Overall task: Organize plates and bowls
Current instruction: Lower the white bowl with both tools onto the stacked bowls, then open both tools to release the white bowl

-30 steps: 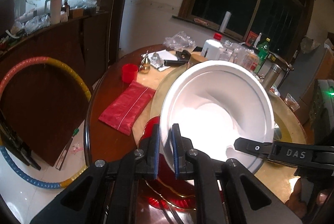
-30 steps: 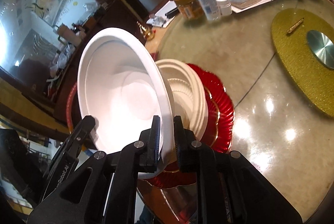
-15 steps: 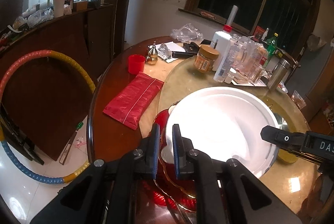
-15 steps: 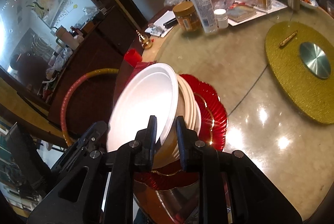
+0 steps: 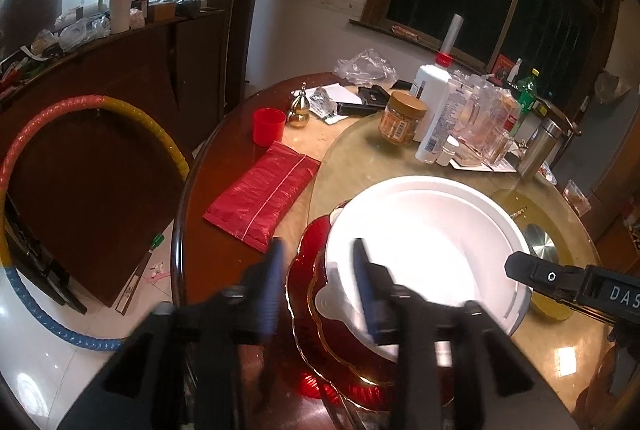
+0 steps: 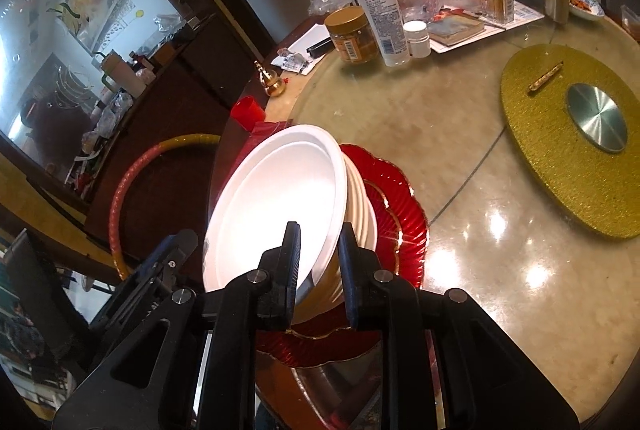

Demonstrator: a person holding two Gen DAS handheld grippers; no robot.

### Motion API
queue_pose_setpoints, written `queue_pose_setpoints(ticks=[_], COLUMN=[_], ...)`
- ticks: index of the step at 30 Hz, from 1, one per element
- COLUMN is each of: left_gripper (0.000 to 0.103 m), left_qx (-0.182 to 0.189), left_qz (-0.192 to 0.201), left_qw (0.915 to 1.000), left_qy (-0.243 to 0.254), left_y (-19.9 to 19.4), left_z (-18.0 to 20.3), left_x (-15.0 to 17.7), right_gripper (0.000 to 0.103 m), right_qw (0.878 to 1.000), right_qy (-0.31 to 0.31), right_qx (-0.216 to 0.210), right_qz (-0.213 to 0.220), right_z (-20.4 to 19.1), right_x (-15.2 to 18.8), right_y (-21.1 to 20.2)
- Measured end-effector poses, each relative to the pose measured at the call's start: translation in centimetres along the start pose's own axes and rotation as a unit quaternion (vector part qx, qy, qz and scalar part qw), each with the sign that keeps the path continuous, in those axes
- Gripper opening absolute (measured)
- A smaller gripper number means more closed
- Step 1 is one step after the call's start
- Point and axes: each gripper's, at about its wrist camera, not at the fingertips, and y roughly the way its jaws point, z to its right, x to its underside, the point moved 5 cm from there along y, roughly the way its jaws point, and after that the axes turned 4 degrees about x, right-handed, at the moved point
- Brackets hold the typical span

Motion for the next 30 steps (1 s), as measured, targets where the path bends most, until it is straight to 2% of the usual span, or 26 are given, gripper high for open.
queue_pose_setpoints(ticks=[3, 4, 5, 9, 10, 16, 19, 21, 23, 25, 28, 30], left_gripper=[0.066, 0.07, 0.078, 0.08, 0.08, 0.081, 0.089, 0.102, 0.103, 0.103, 0.103, 0.103], left_qx=[-0.003, -0.006, -0.009, -0.018, -0.02, -0.029, -0.043, -0.052, -0.058, -0.06, -0.063, -0.065], left_qz=[0.005, 0.008, 0.01, 0.014, 0.013, 0.022, 0.04, 0.058, 0.075, 0.085, 0.09, 0.096], left_qw=[1.0, 0.9999, 0.9999, 0.9997, 0.9997, 0.9993, 0.9981, 0.9965, 0.9947, 0.9935, 0.9925, 0.991], left_qy=[-0.005, -0.006, -0.008, -0.01, -0.009, 0.006, 0.019, 0.03, 0.039, 0.045, 0.053, 0.067], left_y=[-0.2, -0.3, -0.4, -0.6, -0.6, -1.0, -1.6, -2.1, -2.7, -3.1, -3.4, -3.6], left_z=[-0.2, -0.2, -0.3, -0.6, -0.5, -0.2, -0.1, -0.1, 0.0, 0.0, 0.1, 0.4], left_x=[-0.1, -0.2, -0.2, -0.4, -0.4, -0.4, -0.5, -0.7, -0.8, -0.9, -1.0, -0.9], right_gripper=[0.025, 0.04, 0.054, 0.065, 0.072, 0.073, 0.073, 0.073, 0.089, 0.094, 0.096, 0.103], right_qw=[1.0, 1.0, 1.0, 0.998, 0.998, 0.992, 0.988, 0.985, 0.981, 0.975, 0.97, 0.967], right_qy=[-0.009, -0.012, -0.016, -0.036, -0.04, -0.079, -0.097, -0.107, -0.124, -0.144, -0.163, -0.173], right_qx=[0.007, 0.011, 0.013, 0.03, 0.034, 0.068, 0.087, 0.092, 0.108, 0.118, 0.124, 0.125], right_qz=[0.003, 0.006, 0.01, 0.031, 0.035, 0.067, 0.087, 0.099, 0.106, 0.12, 0.132, 0.137], right_z=[-0.1, -0.1, -0.2, -0.5, -0.5, -0.9, -1.0, -1.1, -1.1, -1.3, -1.5, -1.6], right_x=[0.0, 0.0, 0.0, -0.1, -0.1, -0.4, -0.5, -0.6, -0.5, -0.5, -0.2, 0.0], right_y=[0.0, -0.1, -0.2, -0.8, -0.9, -2.0, -2.7, -3.2, -3.4, -3.8, -4.2, -4.4])
